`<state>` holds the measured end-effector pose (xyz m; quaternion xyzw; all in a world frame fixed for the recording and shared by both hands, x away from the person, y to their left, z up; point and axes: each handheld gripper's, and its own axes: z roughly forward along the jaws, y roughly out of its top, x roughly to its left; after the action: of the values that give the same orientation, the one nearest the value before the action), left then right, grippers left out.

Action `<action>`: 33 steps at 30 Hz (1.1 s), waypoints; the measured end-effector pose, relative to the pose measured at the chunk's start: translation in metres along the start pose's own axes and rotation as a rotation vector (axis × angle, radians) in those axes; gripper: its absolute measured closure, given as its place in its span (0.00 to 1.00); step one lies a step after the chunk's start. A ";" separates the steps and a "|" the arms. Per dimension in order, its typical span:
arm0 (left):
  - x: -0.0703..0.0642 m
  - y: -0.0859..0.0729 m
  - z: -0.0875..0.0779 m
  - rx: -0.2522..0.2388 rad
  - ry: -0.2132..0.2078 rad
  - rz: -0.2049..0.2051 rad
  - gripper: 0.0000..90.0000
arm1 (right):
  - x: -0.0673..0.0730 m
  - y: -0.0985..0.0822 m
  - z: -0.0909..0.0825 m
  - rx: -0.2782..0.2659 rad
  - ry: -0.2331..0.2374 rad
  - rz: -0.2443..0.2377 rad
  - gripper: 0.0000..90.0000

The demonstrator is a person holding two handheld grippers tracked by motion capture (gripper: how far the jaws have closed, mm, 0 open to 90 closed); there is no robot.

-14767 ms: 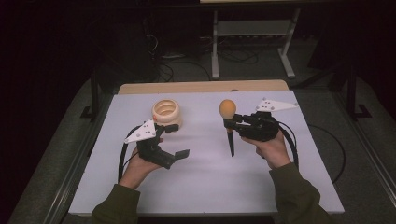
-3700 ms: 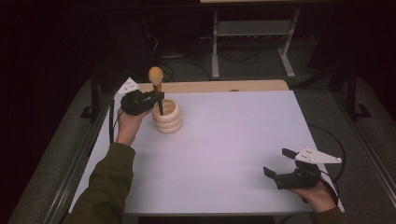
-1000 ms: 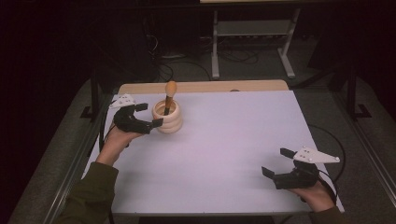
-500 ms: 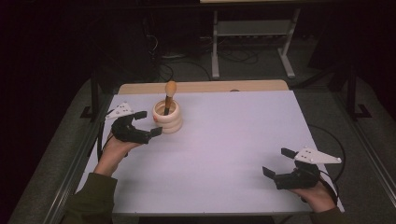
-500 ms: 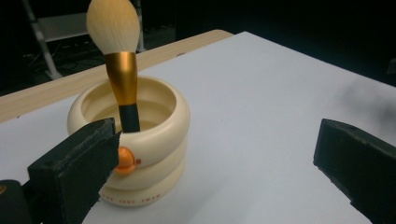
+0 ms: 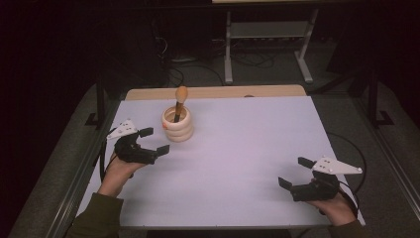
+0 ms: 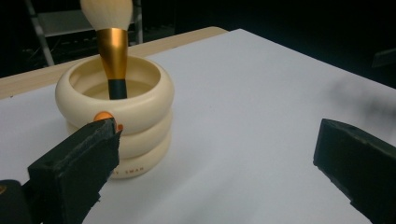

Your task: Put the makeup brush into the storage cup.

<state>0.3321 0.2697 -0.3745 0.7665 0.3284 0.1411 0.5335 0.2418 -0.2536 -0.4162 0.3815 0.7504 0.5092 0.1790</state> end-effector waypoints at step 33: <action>-0.042 -0.046 -0.029 -0.022 -0.036 0.017 0.00 | 0.001 0.001 -0.002 -0.019 0.007 -0.006 0.00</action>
<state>0.2678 0.2734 -0.3993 0.7658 0.3106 0.1352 0.5466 0.2403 -0.2533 -0.4144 0.3756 0.7476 0.5169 0.1814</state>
